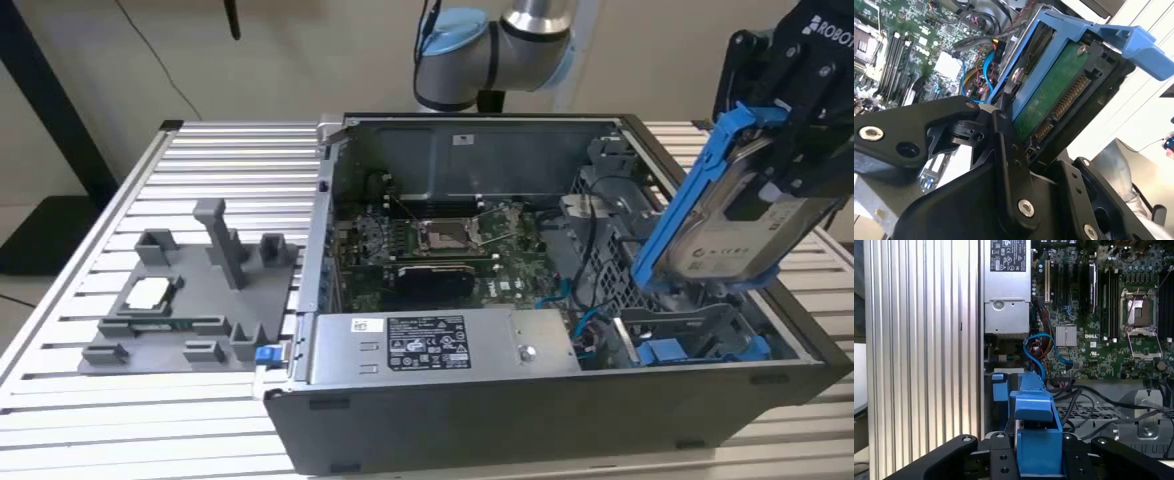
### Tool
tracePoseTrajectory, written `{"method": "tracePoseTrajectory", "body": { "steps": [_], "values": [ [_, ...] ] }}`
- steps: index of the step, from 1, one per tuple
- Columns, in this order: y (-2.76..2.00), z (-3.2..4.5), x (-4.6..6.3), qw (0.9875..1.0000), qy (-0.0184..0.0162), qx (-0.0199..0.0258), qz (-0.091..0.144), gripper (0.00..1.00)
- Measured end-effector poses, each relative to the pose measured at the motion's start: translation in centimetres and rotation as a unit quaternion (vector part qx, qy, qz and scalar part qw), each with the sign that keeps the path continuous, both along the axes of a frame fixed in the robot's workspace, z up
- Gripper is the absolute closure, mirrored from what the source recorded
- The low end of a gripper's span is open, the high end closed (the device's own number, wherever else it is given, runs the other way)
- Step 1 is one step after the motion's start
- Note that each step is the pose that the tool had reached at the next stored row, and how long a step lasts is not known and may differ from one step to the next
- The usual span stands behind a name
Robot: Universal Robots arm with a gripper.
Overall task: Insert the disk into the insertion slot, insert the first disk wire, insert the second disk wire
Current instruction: 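Insert the disk into the insertion slot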
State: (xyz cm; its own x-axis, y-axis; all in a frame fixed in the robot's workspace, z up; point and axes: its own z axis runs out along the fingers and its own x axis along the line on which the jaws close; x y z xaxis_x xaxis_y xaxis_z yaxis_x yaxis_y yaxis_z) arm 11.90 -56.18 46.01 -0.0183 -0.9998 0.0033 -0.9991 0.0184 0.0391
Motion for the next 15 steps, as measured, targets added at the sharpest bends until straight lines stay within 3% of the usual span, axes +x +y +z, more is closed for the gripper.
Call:
{"method": "tracePoseTrajectory", "body": {
  "steps": [15],
  "values": [
    [0.00, -1.46, 0.2, 1.0000, -0.0003, 0.0000, 0.000, 0.67]
  ]
}}
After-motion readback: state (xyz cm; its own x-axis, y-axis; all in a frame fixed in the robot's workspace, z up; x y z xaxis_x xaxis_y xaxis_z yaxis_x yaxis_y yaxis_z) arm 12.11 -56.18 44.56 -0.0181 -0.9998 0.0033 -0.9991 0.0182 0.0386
